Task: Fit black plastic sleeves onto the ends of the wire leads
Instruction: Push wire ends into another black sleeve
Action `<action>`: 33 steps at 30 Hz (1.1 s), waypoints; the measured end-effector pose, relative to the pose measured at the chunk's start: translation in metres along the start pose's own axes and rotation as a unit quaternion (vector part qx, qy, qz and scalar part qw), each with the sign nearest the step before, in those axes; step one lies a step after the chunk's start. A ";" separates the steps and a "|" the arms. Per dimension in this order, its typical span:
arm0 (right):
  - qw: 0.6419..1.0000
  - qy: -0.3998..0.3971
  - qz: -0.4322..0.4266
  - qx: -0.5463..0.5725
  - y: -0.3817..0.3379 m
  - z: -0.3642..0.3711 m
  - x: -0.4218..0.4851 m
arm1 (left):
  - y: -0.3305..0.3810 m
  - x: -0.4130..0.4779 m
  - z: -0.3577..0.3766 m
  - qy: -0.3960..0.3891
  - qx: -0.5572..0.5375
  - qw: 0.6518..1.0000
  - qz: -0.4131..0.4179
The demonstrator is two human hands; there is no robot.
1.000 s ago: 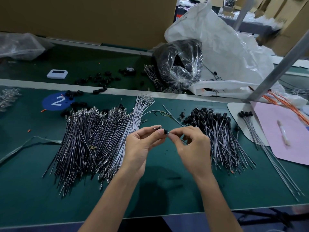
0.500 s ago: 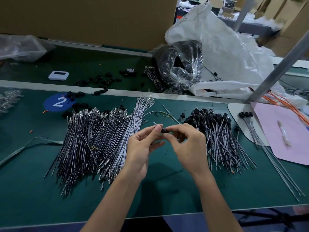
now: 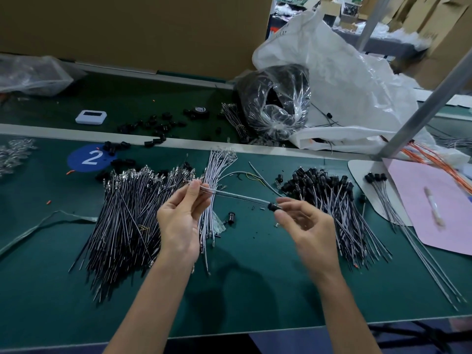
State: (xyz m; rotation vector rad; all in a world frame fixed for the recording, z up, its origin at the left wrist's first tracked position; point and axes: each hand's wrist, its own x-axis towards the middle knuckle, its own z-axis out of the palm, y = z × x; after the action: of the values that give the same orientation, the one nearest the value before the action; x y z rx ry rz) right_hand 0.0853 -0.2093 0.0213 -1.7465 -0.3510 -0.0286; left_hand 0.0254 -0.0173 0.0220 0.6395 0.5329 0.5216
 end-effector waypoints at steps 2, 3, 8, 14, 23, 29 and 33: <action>0.988 0.006 0.039 0.150 -0.003 0.003 0.001 | -0.003 -0.002 -0.004 0.003 0.007 1.000 -0.029; 0.975 0.004 0.045 0.219 -0.005 0.005 0.002 | -0.004 -0.003 -0.007 0.003 0.013 0.999 -0.046; 0.919 0.017 0.060 0.389 -0.024 0.014 0.015 | -0.014 -0.017 -0.009 -0.039 0.072 0.995 -0.055; 0.976 -0.013 -0.012 0.219 -0.036 0.021 0.017 | -0.005 -0.037 0.010 -0.093 0.225 0.966 0.083; 0.955 -0.134 0.007 0.263 -0.037 0.038 0.001 | 0.000 -0.043 0.034 -0.198 0.122 0.971 0.054; 0.976 -0.152 0.012 0.154 -0.032 0.030 -0.009 | 0.001 -0.035 0.030 -0.177 0.113 0.974 0.081; 0.984 -0.128 0.004 0.126 -0.030 0.032 -0.012 | -0.004 -0.036 0.028 -0.180 0.131 0.972 0.075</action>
State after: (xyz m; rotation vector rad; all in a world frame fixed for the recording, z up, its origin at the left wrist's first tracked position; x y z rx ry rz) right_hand 0.0602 -0.1759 0.0407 -1.5026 -0.5116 0.2387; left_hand 0.0170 -0.0531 0.0492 1.0090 0.2097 0.4658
